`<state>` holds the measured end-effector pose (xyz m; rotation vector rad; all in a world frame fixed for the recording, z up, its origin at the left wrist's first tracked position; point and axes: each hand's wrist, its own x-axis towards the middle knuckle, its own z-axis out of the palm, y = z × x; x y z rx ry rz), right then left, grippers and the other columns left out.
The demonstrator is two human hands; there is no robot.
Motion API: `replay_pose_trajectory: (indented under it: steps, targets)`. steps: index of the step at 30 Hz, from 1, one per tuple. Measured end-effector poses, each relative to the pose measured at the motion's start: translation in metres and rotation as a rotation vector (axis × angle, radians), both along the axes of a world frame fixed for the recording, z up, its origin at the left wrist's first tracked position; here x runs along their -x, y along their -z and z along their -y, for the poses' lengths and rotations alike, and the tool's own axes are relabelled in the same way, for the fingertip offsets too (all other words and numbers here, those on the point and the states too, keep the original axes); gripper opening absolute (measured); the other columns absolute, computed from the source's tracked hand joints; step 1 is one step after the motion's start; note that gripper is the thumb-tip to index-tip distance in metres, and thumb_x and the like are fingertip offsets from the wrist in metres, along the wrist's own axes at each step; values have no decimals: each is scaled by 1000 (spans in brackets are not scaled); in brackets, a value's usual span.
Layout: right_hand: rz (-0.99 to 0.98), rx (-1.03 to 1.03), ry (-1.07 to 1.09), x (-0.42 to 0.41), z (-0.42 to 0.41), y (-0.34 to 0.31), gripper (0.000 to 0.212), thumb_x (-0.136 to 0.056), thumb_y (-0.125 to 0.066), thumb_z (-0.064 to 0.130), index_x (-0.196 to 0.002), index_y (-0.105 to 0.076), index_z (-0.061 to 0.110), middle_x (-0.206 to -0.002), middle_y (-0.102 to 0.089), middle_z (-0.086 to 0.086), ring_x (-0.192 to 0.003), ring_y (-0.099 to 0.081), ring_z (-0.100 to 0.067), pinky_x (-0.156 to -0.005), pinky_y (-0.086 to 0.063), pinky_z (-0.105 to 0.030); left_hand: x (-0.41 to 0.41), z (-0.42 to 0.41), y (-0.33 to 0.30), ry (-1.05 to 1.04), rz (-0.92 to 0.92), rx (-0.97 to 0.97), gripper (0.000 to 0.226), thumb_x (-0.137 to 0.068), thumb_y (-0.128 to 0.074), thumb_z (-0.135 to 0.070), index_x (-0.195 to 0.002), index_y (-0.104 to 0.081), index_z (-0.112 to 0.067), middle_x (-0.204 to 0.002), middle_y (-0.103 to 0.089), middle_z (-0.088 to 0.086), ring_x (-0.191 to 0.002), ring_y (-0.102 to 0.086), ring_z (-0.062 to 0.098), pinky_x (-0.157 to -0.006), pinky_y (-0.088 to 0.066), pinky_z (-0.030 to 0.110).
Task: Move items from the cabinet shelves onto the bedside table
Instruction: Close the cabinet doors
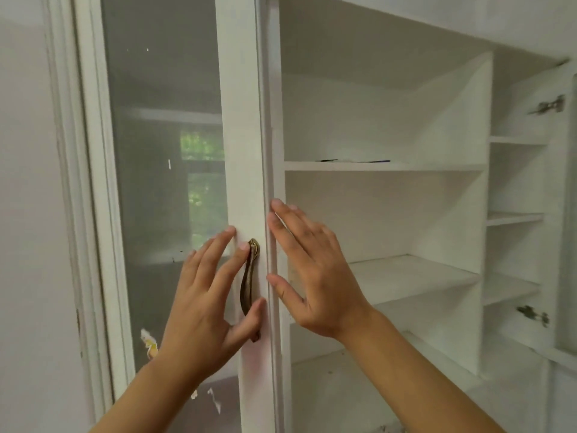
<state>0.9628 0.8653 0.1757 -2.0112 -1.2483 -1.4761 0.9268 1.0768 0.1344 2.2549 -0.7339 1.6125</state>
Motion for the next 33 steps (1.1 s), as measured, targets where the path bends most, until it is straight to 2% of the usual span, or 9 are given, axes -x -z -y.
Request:
replay_pose_trajectory:
  steps: [7,15,25,33]
  targets:
    - [4,-12,30,-49,16,7,71,-103,-64,28,-164,-32,10,-174,-22,-4,-162,-17,-22,-121,-33,-54,-52,20,-2,-56,62,-5,72,-90,-70,-45,-151,-51,-11,-166,-36,11,-151,-38,32,-112,-40,64]
    - [3,-2,-10,-98,22,15,69,-100,-66,16,-162,-36,10,-173,-25,-4,-161,-20,-23,-119,-34,-53,-96,33,-1,-150,118,5,70,-91,-66,-49,-150,-49,-15,-163,-40,14,-147,-42,37,-112,-40,62]
    - [-16,19,-34,-154,24,17,70,-102,-65,21,-164,-33,13,-175,-21,-1,-161,-19,-22,-121,-32,-52,-144,41,4,-323,90,27,71,-93,-62,-54,-151,-53,-16,-166,-38,11,-152,-37,36,-119,-32,64]
    - [-30,22,-79,-190,20,19,70,-103,-63,21,-165,-31,14,-175,-18,1,-162,-17,-19,-123,-30,-50,-167,46,5,-407,130,38,68,-94,-58,-52,-149,-54,-12,-162,-42,15,-149,-41,41,-115,-33,67]
